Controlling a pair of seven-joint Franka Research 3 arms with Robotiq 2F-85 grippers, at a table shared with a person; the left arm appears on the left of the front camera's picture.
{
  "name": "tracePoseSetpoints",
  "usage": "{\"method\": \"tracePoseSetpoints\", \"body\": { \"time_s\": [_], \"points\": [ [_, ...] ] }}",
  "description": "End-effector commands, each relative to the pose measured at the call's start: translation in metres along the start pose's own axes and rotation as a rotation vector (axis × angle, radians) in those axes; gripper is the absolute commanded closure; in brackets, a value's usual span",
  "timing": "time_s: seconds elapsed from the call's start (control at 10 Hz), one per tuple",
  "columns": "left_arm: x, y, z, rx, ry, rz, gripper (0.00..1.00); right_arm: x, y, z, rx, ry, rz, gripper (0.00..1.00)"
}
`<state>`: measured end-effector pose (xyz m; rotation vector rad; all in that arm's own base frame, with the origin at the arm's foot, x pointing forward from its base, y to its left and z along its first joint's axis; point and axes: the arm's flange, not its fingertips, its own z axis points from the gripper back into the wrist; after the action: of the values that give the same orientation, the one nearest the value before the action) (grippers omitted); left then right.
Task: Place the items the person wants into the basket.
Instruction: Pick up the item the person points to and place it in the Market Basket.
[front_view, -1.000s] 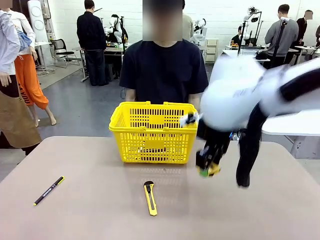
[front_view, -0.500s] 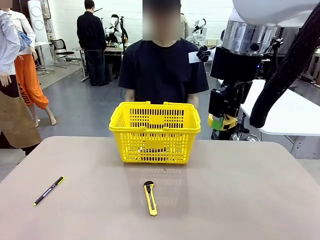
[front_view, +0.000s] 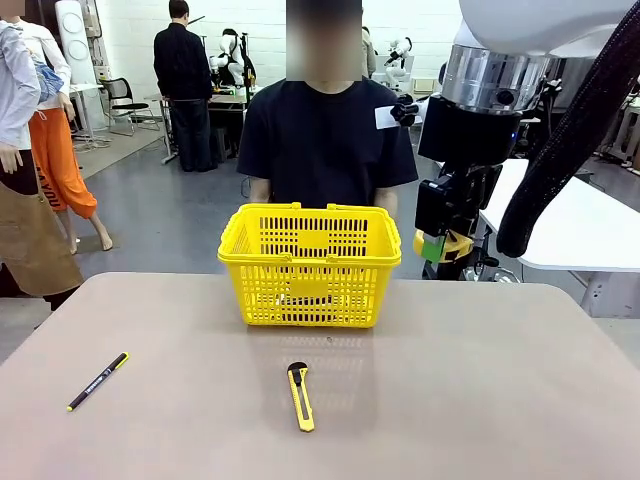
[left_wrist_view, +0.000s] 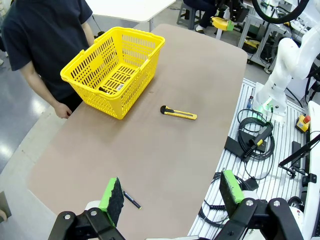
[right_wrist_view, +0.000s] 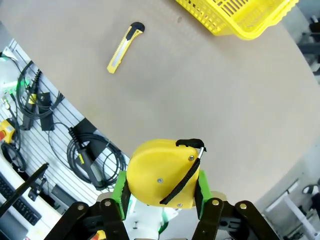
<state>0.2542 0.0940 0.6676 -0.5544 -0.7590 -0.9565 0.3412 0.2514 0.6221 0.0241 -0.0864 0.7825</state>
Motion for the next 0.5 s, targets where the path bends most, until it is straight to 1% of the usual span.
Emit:
{"method": "tracePoseSetpoints", "body": {
  "time_s": [0.0, 0.1, 0.2, 0.3, 0.4],
  "points": [
    [0.000, 0.000, -0.001, 0.006, 0.001, -0.003, 0.00, 0.000, 0.000, 0.000, 0.000, 0.001, 0.000, 0.37],
    [0.000, 0.000, -0.001, 0.006, 0.001, -0.003, 0.00, 0.032, -0.009, 0.021, -0.020, -0.032, 0.065, 0.37],
    [0.000, 0.000, -0.001, 0.006, 0.001, -0.003, 0.00, 0.081, -0.020, 0.039, -0.010, -0.025, 0.170, 0.37],
    [0.000, 0.000, -0.001, 0.006, 0.001, -0.003, 0.00, 0.124, -0.031, 0.049, 0.006, -0.022, 0.220, 0.37],
    [0.000, 0.000, -0.001, 0.006, 0.001, -0.003, 0.00, 0.159, -0.036, 0.060, -0.037, -0.043, 0.270, 0.37]
  ]
}}
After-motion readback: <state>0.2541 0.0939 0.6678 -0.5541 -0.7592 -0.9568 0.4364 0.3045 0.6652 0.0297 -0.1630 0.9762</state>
